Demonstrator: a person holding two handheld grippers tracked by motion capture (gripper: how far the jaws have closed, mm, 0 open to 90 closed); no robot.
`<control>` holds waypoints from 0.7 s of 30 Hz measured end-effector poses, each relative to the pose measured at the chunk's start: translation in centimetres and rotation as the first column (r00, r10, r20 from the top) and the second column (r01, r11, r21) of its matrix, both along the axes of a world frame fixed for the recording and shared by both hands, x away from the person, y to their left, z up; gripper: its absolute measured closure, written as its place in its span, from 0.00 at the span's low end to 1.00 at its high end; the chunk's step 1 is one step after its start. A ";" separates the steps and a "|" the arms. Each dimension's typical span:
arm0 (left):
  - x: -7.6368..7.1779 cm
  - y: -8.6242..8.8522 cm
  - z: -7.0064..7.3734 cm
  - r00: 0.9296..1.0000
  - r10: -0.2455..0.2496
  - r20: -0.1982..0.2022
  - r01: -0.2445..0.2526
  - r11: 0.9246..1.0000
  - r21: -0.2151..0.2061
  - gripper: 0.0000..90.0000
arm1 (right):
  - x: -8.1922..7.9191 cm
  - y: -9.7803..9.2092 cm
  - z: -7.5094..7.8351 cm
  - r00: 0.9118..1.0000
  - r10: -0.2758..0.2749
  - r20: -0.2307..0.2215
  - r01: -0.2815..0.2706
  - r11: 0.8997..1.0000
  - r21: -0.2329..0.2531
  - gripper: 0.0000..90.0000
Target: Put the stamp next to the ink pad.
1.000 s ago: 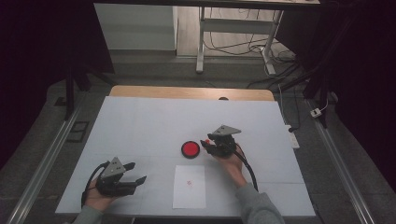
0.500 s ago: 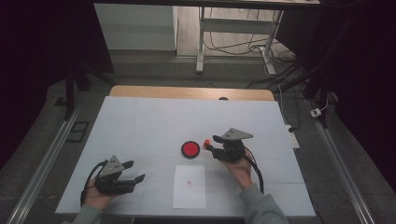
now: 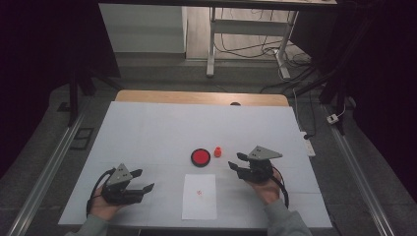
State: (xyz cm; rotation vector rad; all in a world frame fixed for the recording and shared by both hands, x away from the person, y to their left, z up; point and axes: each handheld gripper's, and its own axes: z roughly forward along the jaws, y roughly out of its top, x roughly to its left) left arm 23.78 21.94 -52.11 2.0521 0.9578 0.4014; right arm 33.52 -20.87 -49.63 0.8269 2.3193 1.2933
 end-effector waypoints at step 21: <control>0.0 -0.1 -0.2 1.000 -0.007 -0.004 0.007 1.000 0.006 0.34 | -6.0 -7.8 -0.8 0.998 -0.063 0.013 0.063 0.998 -0.019 0.54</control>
